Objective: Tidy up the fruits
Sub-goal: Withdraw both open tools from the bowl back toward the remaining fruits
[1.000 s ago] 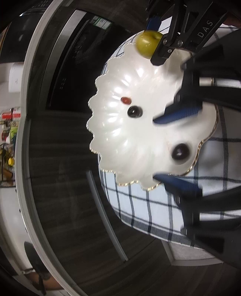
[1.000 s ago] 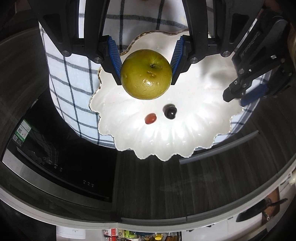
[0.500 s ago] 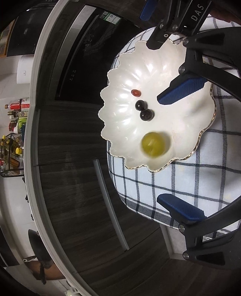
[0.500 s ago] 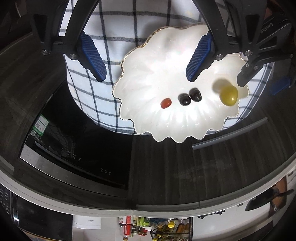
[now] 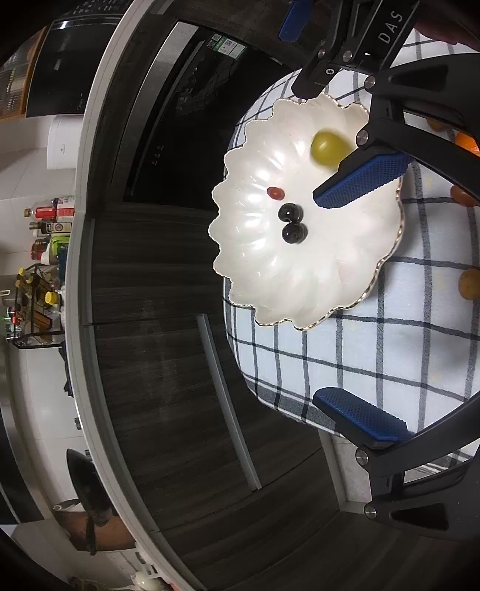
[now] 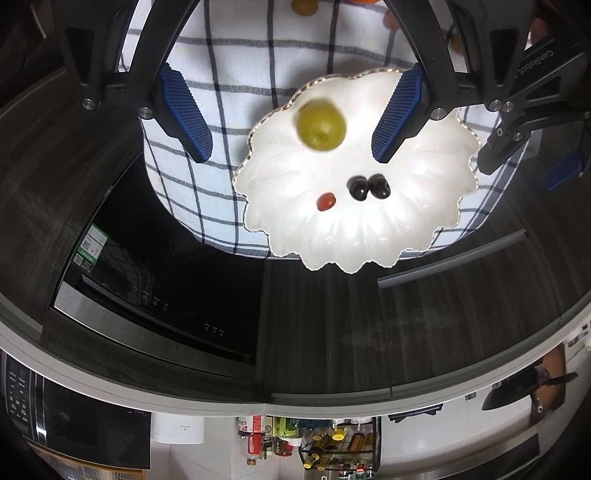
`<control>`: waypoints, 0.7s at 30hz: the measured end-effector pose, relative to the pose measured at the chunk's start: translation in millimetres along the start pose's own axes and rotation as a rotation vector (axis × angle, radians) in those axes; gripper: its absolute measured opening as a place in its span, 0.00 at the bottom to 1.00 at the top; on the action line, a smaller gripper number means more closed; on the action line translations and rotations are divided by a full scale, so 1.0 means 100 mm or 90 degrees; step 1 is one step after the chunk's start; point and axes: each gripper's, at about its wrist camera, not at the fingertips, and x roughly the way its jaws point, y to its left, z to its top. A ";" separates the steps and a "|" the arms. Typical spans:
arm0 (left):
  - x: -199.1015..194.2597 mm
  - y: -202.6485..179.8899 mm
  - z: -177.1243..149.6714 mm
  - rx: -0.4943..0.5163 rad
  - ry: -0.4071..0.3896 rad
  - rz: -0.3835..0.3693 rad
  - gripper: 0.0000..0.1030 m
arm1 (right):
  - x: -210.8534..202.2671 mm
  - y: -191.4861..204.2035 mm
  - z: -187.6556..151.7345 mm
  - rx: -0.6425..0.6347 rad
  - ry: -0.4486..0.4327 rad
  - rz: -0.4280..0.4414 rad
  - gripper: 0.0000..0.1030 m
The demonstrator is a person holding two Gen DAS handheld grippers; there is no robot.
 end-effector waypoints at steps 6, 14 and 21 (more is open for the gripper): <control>-0.16 0.01 -0.05 0.000 -0.010 0.000 0.96 | -0.16 -0.02 -0.05 -0.001 -0.012 -0.001 0.86; -0.31 -0.01 -0.11 0.006 -0.018 -0.001 0.96 | -0.31 -0.07 -0.11 0.004 -0.021 0.001 0.86; -0.43 0.00 -0.13 0.007 -0.024 -0.004 0.96 | -0.42 -0.08 -0.16 0.004 -0.030 0.003 0.86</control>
